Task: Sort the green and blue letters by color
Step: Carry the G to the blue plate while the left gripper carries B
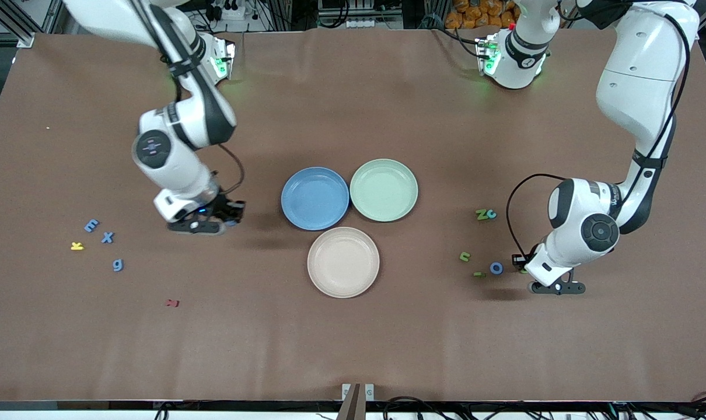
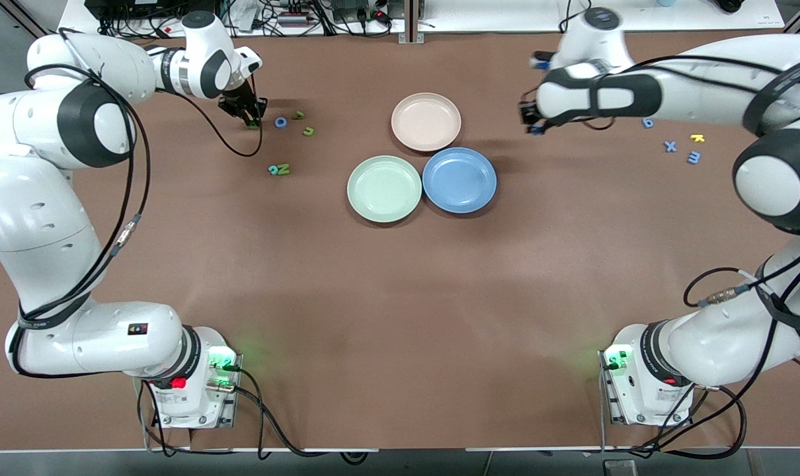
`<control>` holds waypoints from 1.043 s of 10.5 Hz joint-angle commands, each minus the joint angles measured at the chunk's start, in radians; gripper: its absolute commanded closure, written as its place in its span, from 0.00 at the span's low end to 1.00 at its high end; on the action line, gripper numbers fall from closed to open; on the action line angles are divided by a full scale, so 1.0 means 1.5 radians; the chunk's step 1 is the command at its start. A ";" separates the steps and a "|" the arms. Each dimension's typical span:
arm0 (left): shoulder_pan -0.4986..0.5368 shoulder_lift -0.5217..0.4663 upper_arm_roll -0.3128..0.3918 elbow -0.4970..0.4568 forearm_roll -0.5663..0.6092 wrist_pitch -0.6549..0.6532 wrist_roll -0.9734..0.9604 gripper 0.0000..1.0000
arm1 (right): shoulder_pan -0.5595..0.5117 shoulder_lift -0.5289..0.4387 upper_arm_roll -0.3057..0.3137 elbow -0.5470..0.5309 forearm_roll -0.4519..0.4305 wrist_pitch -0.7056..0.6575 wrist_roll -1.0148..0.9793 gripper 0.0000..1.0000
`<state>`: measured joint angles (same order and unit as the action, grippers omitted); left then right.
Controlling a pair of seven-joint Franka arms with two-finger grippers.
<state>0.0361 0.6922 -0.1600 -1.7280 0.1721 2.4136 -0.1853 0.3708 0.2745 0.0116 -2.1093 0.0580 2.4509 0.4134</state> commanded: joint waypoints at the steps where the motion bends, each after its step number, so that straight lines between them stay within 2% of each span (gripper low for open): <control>1: -0.024 -0.033 -0.011 0.009 0.014 -0.052 -0.033 1.00 | 0.115 0.059 -0.007 0.062 0.005 0.000 0.092 0.79; 4: -0.062 -0.077 -0.024 0.008 0.010 -0.112 -0.063 1.00 | 0.191 0.104 -0.007 0.101 -0.001 0.005 0.147 0.77; 5: -0.076 -0.085 -0.038 0.008 0.010 -0.132 -0.101 1.00 | 0.211 0.111 -0.007 0.102 -0.002 0.006 0.156 0.50; 6: -0.084 -0.092 -0.065 0.007 0.010 -0.147 -0.156 1.00 | 0.217 0.107 -0.006 0.101 -0.005 0.006 0.185 0.00; 9: -0.094 -0.083 -0.143 0.008 0.007 -0.152 -0.283 1.00 | 0.183 0.091 -0.006 0.101 -0.006 0.000 0.199 0.00; 11: -0.116 -0.065 -0.168 0.009 -0.002 -0.152 -0.339 1.00 | 0.122 0.062 -0.004 0.087 -0.006 -0.012 0.192 0.00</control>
<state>-0.1157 0.5749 -0.3770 -1.7119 0.1723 2.1941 -0.6052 0.6477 0.4223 -0.0042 -1.9560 0.0559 2.4626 0.6960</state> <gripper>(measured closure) 0.736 0.004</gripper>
